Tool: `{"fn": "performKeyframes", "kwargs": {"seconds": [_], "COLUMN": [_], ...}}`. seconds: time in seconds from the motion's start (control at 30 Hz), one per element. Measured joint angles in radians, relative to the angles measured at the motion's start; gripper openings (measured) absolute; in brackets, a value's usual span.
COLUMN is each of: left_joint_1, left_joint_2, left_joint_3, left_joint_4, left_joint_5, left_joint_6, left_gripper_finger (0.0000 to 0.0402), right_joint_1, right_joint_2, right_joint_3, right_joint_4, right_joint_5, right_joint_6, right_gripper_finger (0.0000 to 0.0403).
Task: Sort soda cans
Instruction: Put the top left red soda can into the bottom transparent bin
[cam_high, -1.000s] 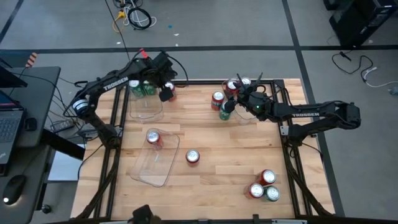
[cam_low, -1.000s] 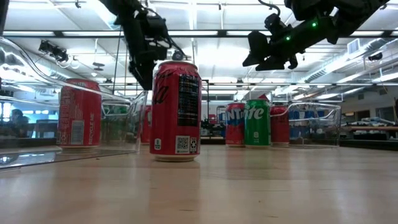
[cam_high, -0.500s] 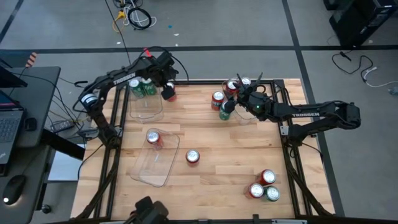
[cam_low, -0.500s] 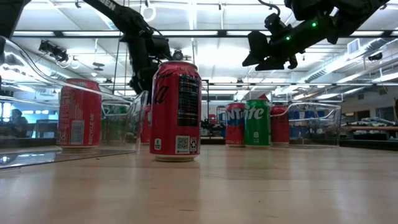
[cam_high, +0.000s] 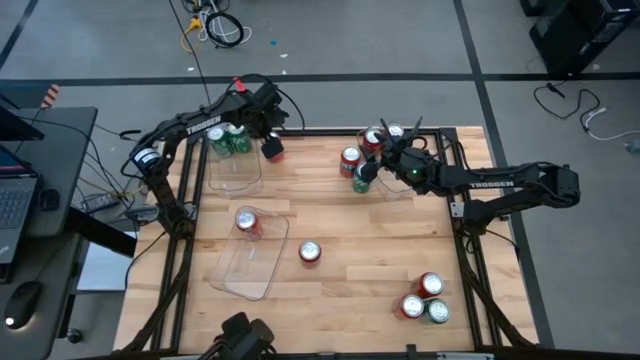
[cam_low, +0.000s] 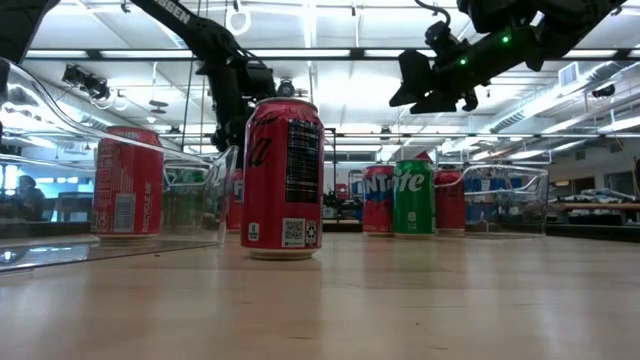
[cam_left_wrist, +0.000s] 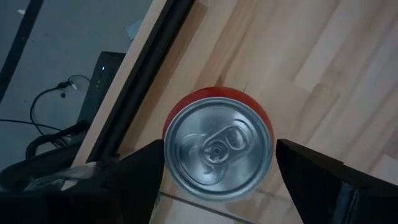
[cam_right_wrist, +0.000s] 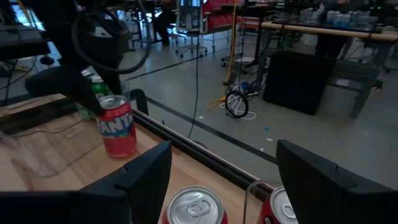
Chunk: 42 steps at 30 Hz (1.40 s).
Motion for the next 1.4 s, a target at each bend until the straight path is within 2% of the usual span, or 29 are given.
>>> {"fn": "performKeyframes", "kwargs": {"seconds": [0.23, 0.47, 0.97, 1.4], "left_joint_1": [-0.002, -0.001, -0.027, -0.215], "left_joint_2": [0.022, 0.021, 0.030, 0.016], "left_joint_3": [0.003, 0.006, 0.204, 0.373], "left_joint_4": [0.013, 0.010, -0.179, -0.391], "left_joint_5": [-0.025, -0.002, 0.040, 0.051], "left_joint_6": [0.021, 0.027, 0.015, -0.002], "left_gripper_finger": [0.0302, 0.0234, 0.0233, 0.0232], "right_joint_1": [0.000, 0.000, 0.000, 0.000], "right_joint_2": [0.000, 0.000, 0.000, 0.000], "right_joint_3": [0.000, 0.000, 0.000, 0.000], "right_joint_4": [-0.007, -0.012, -0.026, -0.026], "right_joint_5": [-0.019, -0.019, -0.019, -0.033], "right_joint_6": [0.000, 0.000, 0.000, -0.003], "right_gripper_finger": [0.0275, 0.0274, 0.0274, 0.0274]}}
